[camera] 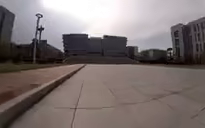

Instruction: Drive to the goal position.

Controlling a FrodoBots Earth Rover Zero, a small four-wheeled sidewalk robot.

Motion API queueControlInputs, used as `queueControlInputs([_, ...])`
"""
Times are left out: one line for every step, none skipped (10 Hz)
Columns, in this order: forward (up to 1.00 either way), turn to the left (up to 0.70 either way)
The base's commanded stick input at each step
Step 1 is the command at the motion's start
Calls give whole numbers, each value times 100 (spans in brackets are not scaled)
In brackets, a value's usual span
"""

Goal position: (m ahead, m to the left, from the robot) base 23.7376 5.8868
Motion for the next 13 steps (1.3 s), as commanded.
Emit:
queueControlInputs([100, -27])
queueControlInputs([100, -27])
queueControlInputs([100, -27])
queueControlInputs([100, -27])
queueControlInputs([100, -27])
queueControlInputs([100, -27])
queueControlInputs([100, -27])
queueControlInputs([100, -27])
queueControlInputs([100, -27])
queueControlInputs([100, -27])
queueControlInputs([100, -27])
queueControlInputs([100, -13])
queueControlInputs([100, 6])
